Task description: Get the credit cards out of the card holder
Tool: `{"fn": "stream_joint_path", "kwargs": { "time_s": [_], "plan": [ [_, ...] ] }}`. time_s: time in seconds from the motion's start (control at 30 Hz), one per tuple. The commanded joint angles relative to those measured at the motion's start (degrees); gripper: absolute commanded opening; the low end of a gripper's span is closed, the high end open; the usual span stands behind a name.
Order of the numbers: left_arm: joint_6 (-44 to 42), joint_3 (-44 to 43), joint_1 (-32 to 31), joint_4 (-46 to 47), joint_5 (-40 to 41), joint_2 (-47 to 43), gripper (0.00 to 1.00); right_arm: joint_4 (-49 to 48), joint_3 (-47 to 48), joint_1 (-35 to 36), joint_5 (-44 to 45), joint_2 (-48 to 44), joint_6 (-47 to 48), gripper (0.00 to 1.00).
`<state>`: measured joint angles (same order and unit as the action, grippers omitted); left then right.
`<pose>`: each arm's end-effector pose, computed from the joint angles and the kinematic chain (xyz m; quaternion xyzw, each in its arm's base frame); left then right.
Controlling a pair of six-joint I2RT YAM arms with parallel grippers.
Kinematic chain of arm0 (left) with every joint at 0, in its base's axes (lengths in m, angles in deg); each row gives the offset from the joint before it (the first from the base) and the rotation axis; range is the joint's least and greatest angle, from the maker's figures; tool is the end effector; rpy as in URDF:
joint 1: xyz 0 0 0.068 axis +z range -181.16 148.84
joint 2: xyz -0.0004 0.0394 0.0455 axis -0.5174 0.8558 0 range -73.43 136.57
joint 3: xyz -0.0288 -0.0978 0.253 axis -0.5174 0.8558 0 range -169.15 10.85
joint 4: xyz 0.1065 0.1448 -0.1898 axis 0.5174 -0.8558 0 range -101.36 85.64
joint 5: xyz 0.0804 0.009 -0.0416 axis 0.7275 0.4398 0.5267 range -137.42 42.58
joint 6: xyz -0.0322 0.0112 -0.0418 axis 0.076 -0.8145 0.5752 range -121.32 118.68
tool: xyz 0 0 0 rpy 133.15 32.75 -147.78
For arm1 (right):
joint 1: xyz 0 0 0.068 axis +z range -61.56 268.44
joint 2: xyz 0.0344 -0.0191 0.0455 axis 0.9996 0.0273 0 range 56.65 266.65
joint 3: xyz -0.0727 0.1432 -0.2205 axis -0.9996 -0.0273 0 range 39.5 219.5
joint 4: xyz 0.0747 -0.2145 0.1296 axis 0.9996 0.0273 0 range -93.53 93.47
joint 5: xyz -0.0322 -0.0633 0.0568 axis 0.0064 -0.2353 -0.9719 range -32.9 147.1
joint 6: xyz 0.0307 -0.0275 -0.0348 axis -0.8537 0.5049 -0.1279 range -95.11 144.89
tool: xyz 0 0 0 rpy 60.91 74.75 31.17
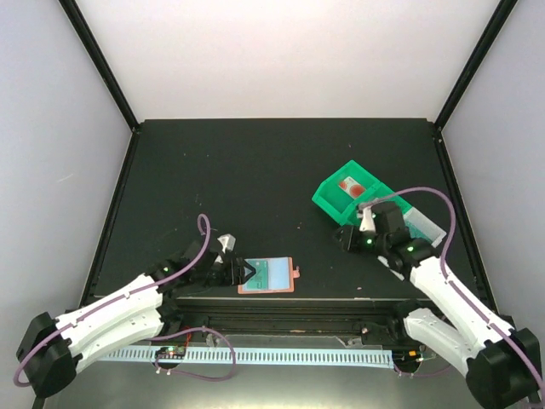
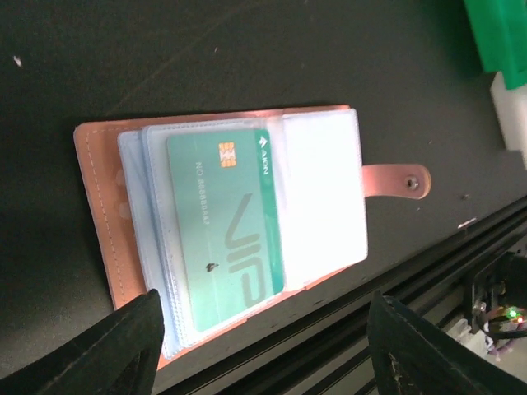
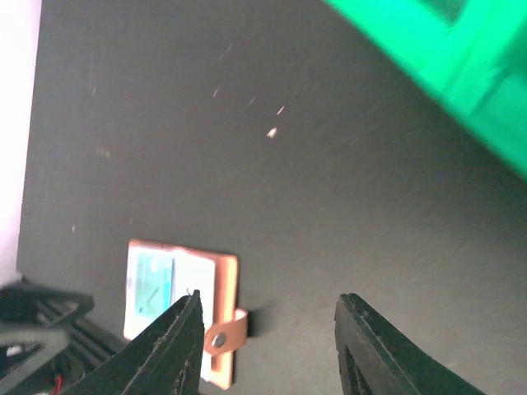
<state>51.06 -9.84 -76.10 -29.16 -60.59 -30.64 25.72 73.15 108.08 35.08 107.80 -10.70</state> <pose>0.1006 -0.1118 0.1769 -0.0179 0.9247 -0.3444 0.1609 0.1646 0.0730 0.2247 0.0569 0.9135 0.3249 0.2382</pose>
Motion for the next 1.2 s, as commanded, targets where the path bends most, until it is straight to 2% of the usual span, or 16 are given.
{"fn": "stream_joint_path", "kwargs": {
  "time_s": [0.0, 0.2, 0.3, 0.67, 1.0, 1.17],
  "plan": [
    [1.0, 1.9, 0.5, 5.2, -3.3, 3.2, 0.65, -7.4, -3.3, 10.5, 2.6, -0.2, -7.0, 0.43],
    [1.0, 2.6, 0.5, 10.8, -5.1, 9.2, 0.38, -12.1, -4.0, 22.6, 6.5, 3.1, -11.1, 0.40],
    [0.5, 2.6, 0.4, 11.6, -4.8, 11.1, 0.29, -14.6, -3.6, 27.7, 8.0, 5.6, -13.0, 0.39],
    [1.0, 4.8, 0.7, 13.3, -2.2, 12.7, 0.21, -20.1, 0.9, 37.8, 10.2, 16.7, -15.4, 0.35],
    [4.3, 6.9, 0.6, 18.6, -5.6, 15.7, 0.16, -24.2, 2.3, 40.1, 10.2, 24.1, -14.6, 0.32],
    [6.8, 7.6, 0.6, 20.8, -7.3, 12.5, 0.16, -25.7, 2.6, 40.1, 9.8, 26.5, -14.3, 0.30]
  ]
}}
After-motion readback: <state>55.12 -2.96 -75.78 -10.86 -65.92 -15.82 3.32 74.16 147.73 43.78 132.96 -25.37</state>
